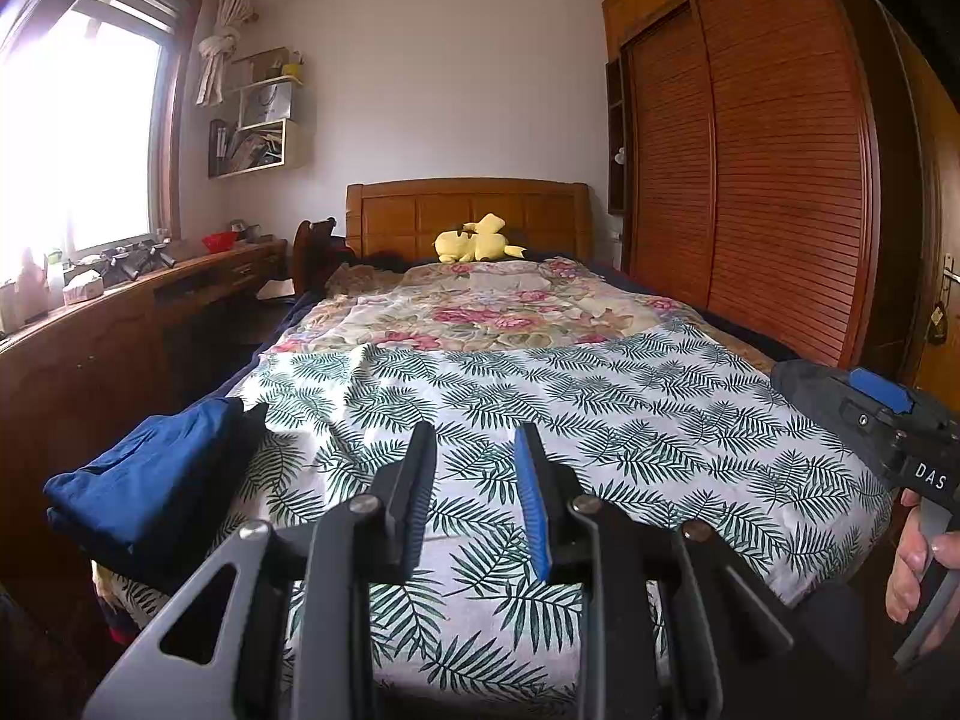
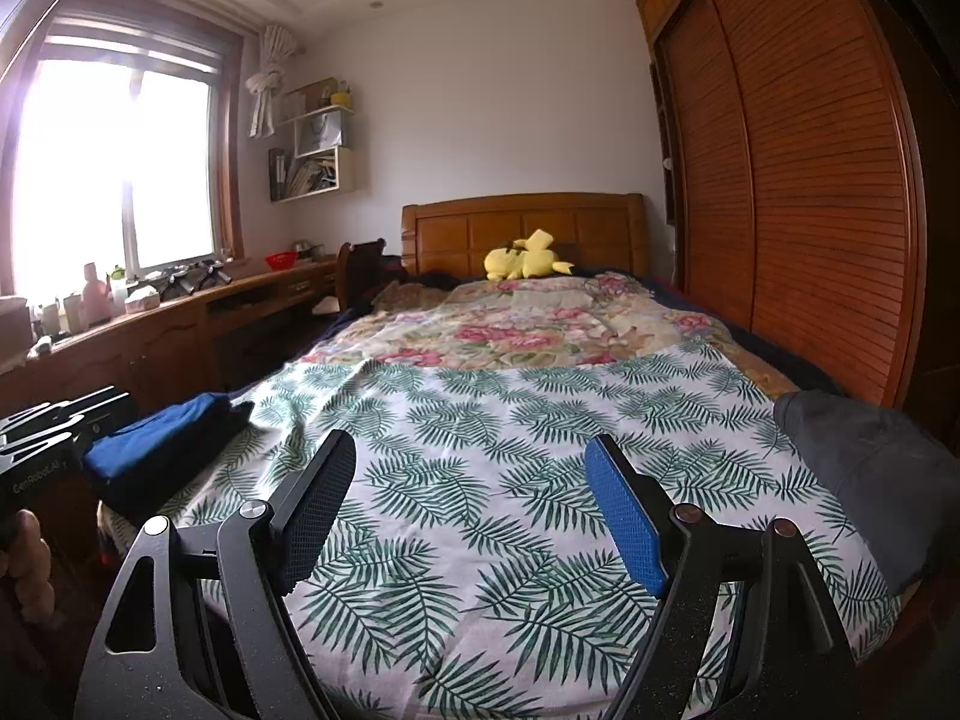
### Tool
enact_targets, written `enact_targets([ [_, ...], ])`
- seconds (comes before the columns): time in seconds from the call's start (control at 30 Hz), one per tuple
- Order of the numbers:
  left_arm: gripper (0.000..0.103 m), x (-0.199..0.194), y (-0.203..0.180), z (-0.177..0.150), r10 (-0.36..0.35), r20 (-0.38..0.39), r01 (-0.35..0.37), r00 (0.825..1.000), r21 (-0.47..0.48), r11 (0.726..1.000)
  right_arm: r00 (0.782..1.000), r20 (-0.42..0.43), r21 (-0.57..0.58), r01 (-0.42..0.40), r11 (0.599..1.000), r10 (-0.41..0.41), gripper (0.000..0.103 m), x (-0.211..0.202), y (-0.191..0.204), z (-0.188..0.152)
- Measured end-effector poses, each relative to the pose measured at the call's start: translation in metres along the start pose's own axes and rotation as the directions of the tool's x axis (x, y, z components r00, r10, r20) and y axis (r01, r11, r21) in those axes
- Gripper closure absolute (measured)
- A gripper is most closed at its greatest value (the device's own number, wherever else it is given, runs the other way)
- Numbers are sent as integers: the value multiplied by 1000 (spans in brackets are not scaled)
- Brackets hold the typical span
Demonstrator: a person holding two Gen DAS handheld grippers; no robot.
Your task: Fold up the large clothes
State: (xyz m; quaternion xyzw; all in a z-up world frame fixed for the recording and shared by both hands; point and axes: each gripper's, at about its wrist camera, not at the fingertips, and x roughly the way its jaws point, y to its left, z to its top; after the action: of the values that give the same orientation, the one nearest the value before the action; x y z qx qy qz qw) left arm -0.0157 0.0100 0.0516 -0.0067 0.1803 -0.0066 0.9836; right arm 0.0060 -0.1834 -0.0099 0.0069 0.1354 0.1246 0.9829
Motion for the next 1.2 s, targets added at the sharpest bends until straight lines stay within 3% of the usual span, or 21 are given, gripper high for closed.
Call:
enact_targets([
  [1.2, 77, -4, -1, 0, -1, -3, 1, 1000, 3, 1000, 1000, -5, 2, 2, 1000, -2, 22, 0, -1, 0],
])
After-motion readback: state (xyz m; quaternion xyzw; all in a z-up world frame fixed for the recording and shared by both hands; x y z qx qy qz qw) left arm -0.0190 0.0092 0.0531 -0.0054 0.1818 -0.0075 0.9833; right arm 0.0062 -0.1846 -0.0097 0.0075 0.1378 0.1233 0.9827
